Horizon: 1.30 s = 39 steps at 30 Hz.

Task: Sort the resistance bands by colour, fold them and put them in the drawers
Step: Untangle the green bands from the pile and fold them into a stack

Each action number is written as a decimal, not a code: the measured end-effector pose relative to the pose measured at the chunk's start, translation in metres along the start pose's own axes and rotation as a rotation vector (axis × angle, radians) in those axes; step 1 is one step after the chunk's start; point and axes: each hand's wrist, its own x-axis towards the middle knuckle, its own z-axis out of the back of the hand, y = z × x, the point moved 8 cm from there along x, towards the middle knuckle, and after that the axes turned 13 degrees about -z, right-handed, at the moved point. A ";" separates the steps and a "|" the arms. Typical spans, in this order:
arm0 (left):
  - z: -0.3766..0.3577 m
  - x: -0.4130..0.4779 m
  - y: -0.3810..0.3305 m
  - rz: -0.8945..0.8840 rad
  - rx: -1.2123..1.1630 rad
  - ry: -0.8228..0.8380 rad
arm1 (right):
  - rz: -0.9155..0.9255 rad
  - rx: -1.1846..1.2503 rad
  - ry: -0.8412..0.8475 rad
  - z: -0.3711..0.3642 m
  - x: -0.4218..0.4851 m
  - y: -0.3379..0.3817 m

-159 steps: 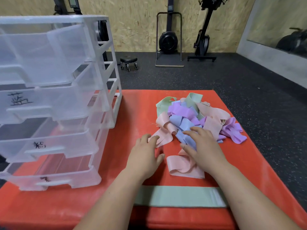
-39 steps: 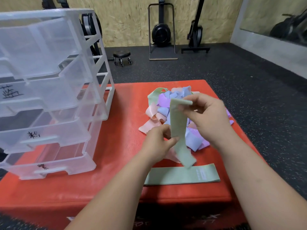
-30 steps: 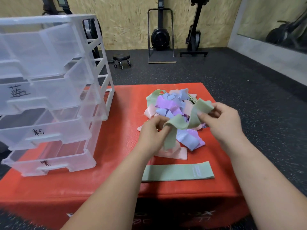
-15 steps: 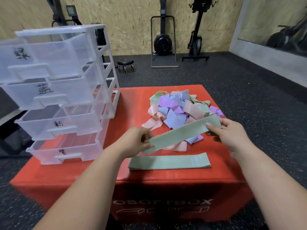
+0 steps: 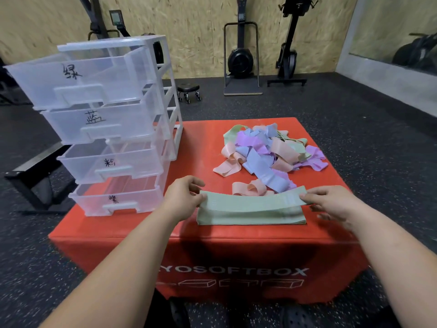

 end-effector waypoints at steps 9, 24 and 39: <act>-0.013 -0.009 -0.009 -0.137 0.323 0.107 | 0.240 -0.569 -0.255 -0.008 -0.007 0.014; -0.023 -0.017 0.008 -0.184 0.364 0.507 | 0.418 -0.903 -0.035 -0.027 -0.008 0.008; -0.032 -0.011 -0.001 -0.310 0.432 0.439 | 0.435 -0.863 -0.009 -0.027 -0.007 0.017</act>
